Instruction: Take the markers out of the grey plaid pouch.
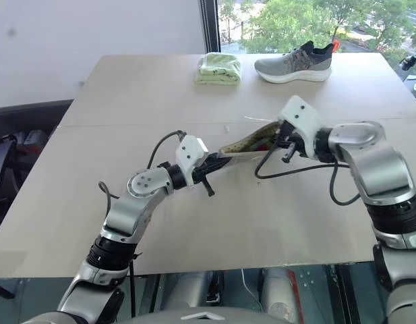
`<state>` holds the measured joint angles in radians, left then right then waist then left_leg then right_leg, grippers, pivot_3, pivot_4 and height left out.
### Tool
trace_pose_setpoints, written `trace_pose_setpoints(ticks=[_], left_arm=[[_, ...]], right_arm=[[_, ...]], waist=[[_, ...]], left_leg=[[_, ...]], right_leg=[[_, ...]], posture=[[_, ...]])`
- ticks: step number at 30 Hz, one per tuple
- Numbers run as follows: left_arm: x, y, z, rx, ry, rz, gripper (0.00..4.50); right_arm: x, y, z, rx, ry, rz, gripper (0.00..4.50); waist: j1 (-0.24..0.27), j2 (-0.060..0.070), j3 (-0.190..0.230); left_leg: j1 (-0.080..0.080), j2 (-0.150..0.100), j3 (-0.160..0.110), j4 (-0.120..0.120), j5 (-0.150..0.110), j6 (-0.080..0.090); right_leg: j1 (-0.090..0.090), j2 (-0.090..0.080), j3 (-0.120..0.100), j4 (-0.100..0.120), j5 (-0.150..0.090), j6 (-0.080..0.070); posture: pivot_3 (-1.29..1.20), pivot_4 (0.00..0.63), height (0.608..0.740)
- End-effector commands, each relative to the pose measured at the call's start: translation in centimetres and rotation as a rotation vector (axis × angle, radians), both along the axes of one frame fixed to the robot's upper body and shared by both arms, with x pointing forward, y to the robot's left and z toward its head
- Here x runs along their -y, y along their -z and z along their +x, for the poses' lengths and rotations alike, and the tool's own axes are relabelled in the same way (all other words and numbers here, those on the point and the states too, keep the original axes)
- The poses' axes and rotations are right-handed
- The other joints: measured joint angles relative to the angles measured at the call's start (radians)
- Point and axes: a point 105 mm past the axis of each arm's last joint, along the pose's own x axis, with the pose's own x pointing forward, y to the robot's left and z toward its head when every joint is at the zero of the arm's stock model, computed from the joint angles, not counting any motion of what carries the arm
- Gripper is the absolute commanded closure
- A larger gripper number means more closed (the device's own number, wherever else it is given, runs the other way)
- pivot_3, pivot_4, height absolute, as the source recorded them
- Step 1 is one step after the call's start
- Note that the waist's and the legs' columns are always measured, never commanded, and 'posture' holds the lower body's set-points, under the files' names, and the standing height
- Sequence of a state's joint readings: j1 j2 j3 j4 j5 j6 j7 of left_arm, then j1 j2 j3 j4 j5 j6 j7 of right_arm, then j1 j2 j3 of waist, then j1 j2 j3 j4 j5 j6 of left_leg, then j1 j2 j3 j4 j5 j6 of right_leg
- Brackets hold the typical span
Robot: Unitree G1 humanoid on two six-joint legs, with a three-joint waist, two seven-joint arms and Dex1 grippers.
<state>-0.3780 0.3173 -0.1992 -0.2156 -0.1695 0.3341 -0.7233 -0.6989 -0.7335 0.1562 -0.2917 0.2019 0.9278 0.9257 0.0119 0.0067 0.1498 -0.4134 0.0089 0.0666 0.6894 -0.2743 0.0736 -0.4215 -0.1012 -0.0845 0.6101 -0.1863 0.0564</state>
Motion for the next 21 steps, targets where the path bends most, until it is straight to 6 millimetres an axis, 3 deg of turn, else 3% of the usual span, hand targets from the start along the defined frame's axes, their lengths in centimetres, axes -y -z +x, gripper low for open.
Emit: trace_pose_setpoints(ticks=[1, 7, 12, 13, 14, 21], left_arm=[[0.9, -1.5, -1.4, 0.022, 0.084, -0.063, 4.5], [2.0, -1.4, -2.8, -0.05, 0.188, -0.103, 4.5], [2.4, -0.9, -3.3, -0.083, 0.236, -0.098, 4.5], [2.5, -0.9, -3.4, -0.089, 0.245, -0.102, 4.5], [2.6, -0.9, -3.5, -0.096, 0.254, -0.107, 4.5], [3.3, -0.8, -4.2, -0.152, 0.339, -0.123, 4.5]], right_arm=[[-0.9, 0.4, -0.2, 0.024, -0.079, -0.086, 4.47], [0.7, 2.9, 0.9, 0.063, -0.142, -0.365, 4.47], [1.7, 3.5, 1.4, 0.153, -0.256, -0.577, 2.18], [1.7, 3.6, 1.3, 0.161, -0.285, -0.605, 2.05], [1.6, 3.7, 1.2, 0.177, -0.311, -0.632, 1.42], [0.0, 4.6, 0.7, 0.244, -0.468, -0.707, 1.38]], waist=[[0.003, 0.0, 0.0], [0.003, 0.0, 0.0], [0.0, 0.0, 0.0], [0.0, 0.0, 0.0], [-0.001, 0.0, 0.0], [0.0, 0.0, 0.0]], left_leg=[[0.0, 0.0, -0.001, 0.0, 0.0, 0.0], [0.0, -0.001, 0.001, 0.0, 0.0, 0.0], [0.0, -0.001, 0.001, 0.0, 0.0, 0.0], [0.0, -0.001, 0.001, 0.0, 0.0, 0.0], [0.0, -0.001, 0.001, 0.0, 0.0, 0.0], [0.001, 0.001, 0.002, 0.0, 0.0, 0.0]], right_leg=[[0.0, 0.0, 0.0, 0.0, 0.0, 0.0], [0.0, -0.001, 0.001, 0.0, 0.0, 0.0], [0.0, -0.001, 0.001, -0.001, 0.0, 0.0], [0.0, 0.0, 0.001, -0.001, 0.0, 0.0], [0.0, 0.0, 0.001, -0.001, 0.0, 0.0], [0.0, 0.001, 0.001, -0.001, 0.0, 0.0]], posture=[[0.0, 0.15, 0.74], [0.0, 0.15, 0.74], [0.0, 0.15, 0.74], [0.0, 0.15, 0.74], [0.0, 0.15, 0.74], [0.0, 0.15, 0.74]])
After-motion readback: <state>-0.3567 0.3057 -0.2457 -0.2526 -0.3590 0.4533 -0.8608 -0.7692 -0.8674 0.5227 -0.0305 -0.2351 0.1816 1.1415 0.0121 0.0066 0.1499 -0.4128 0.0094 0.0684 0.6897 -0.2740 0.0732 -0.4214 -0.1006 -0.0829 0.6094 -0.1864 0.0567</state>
